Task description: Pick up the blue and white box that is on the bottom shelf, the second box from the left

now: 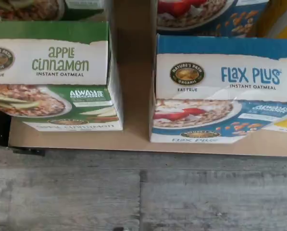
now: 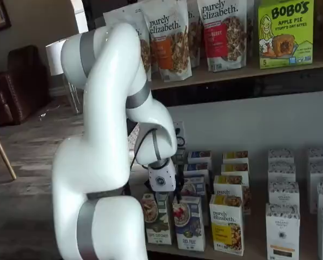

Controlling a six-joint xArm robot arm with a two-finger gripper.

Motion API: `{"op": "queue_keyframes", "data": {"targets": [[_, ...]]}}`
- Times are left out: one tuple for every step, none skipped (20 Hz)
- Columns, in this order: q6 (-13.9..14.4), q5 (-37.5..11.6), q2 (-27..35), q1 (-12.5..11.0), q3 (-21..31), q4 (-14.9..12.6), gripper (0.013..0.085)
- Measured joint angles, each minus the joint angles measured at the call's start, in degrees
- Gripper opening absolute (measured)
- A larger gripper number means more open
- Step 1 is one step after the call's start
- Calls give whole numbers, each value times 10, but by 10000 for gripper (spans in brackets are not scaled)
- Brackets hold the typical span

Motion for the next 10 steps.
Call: {"op": "queue_keyframes", "data": {"targets": [[-9,0,3,0,-2,9,850],[-19,0,6,0,-6,19,850],[-28,0,9,-1,-9,27,850],[-38,0,14,-2,-14,36,850],[-45,1,20,-4,-19,42,850],[-51,1,24,-5,-23,47,850],[-56,0,29,-6,-28,51,850],[-62,0,34,-7,-32,57,850],[-67,0,39,-9,-38,60,850],[-70,1,46,-11,-45,61,850]]}}
